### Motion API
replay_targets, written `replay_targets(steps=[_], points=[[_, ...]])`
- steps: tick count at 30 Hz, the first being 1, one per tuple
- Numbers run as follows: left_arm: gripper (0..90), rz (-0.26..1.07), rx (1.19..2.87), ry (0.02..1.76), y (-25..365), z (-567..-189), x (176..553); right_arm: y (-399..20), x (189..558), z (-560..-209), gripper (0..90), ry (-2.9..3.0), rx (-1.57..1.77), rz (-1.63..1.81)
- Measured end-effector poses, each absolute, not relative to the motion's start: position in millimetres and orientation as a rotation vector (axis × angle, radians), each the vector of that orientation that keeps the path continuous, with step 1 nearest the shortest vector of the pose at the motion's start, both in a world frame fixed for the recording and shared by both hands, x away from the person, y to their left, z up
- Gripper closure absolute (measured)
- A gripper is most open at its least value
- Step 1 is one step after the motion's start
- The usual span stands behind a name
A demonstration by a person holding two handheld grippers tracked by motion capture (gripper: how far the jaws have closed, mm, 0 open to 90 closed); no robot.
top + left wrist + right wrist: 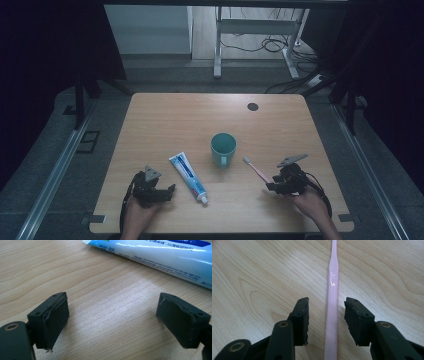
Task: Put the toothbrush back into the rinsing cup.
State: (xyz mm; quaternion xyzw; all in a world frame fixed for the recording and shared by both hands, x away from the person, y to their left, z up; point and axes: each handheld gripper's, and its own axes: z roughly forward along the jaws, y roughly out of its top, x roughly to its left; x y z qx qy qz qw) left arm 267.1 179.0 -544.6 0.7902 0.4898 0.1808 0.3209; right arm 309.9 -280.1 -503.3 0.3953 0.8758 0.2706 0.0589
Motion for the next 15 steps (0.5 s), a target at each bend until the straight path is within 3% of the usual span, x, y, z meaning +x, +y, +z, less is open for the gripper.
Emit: replay_targets(steps=[15], points=[[11.3,0.474,2.077,1.287,179.1,-544.6,267.1,-253.5,333.1,-492.4,58.0,2.755,1.163,0.498]])
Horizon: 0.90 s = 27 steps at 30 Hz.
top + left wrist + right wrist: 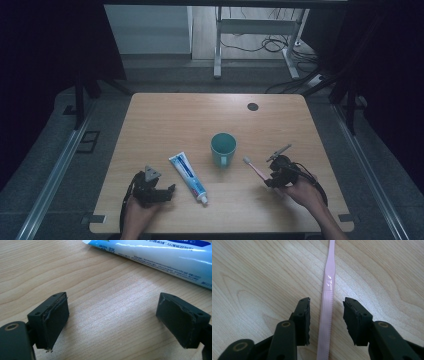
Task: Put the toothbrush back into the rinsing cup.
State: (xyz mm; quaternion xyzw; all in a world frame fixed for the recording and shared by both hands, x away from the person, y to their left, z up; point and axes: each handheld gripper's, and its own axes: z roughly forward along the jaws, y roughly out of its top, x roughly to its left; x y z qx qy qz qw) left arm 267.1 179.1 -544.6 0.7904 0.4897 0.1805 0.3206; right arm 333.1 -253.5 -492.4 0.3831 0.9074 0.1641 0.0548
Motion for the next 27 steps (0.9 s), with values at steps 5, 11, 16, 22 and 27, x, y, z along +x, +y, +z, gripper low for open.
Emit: replay_targets(steps=[5,11,16,22,27], points=[[11.3,0.474,2.077,1.287,179.1,-544.5,267.1,-247.9,338.9,-491.1,60.3,2.778,1.161,0.441],[11.3,0.474,2.077,1.287,179.1,-544.6,267.1,-238.0,349.3,-492.6,64.4,2.832,1.163,0.344],[11.3,0.474,2.077,1.287,179.1,-544.6,267.1,-232.0,354.8,-492.7,66.8,2.856,1.17,0.295],[11.3,0.474,2.077,1.287,179.1,-544.6,267.1,-225.4,362.4,-492.7,68.6,2.877,1.194,0.226],[11.3,0.474,2.077,1.287,179.1,-544.6,267.1,-221.3,367.4,-494.3,70.2,2.888,1.205,0.188]])
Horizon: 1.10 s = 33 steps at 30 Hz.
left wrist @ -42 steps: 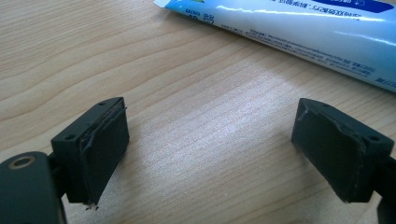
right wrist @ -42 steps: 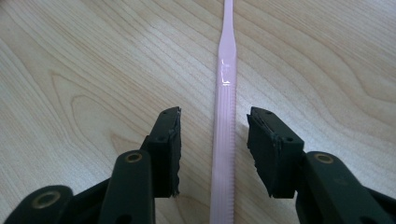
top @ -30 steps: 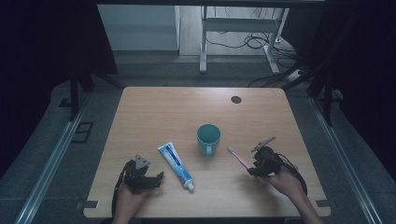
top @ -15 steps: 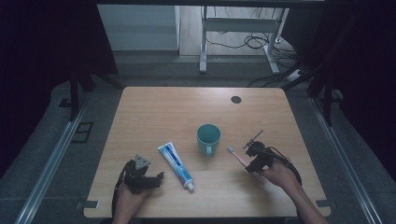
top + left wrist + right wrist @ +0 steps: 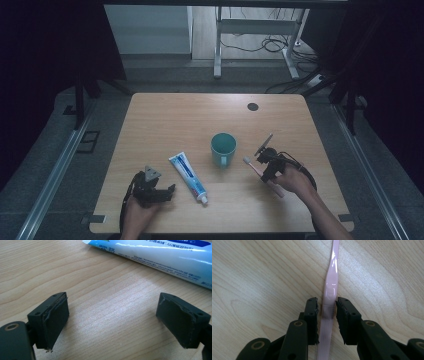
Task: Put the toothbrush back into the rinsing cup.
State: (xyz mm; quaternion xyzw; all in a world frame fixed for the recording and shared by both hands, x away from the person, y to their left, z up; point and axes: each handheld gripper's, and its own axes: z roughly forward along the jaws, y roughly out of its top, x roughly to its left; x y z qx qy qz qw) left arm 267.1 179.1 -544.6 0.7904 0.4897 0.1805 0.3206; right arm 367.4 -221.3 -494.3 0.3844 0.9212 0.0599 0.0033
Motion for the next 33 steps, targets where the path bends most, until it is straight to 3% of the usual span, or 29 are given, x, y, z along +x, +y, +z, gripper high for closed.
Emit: replay_targets(steps=[17,33], points=[[11.3,0.474,2.077,1.287,179.1,-544.5,267.1,-211.1,375.4,-499.2,78.1,2.905,1.221,0.099],[11.3,0.474,2.077,1.286,179.1,-544.5,267.1,-219.3,373.4,-489.9,78.5,2.898,1.228,0.195]])
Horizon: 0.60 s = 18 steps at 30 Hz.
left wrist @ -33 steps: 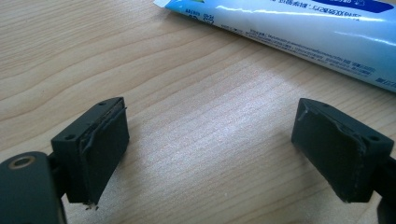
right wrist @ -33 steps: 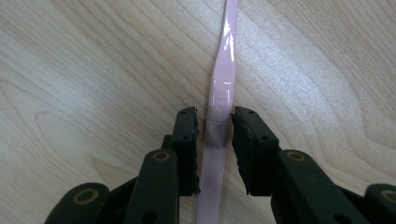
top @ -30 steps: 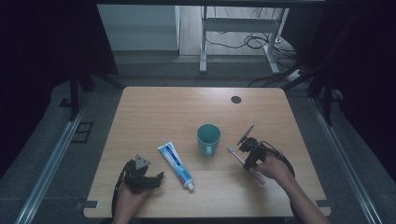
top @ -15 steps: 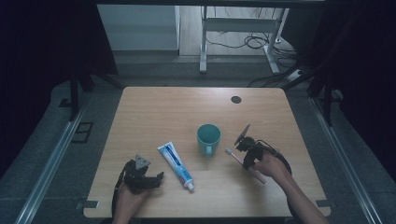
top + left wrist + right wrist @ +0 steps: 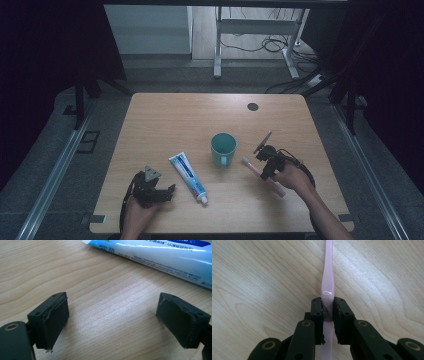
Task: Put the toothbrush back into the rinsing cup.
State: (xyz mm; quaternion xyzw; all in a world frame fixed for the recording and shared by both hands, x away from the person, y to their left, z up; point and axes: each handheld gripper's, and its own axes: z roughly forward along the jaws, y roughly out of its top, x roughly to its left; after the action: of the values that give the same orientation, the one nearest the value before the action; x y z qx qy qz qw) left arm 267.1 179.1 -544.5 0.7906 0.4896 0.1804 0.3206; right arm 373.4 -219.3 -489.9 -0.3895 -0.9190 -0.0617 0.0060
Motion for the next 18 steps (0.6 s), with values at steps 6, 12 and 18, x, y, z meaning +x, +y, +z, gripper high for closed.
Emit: replay_targets(steps=[6,12,18], points=[[11.3,0.474,2.077,1.287,179.1,-544.5,267.1,-226.5,371.9,-482.9,78.5,-2.875,-1.234,-0.272],[11.3,0.474,2.077,1.287,179.1,-544.5,267.1,-232.6,369.1,-476.1,78.6,-2.877,-1.243,-0.367],[11.3,0.474,2.077,1.287,179.1,-544.6,267.1,-237.0,364.5,-471.3,78.6,-2.88,-1.241,-0.453]])
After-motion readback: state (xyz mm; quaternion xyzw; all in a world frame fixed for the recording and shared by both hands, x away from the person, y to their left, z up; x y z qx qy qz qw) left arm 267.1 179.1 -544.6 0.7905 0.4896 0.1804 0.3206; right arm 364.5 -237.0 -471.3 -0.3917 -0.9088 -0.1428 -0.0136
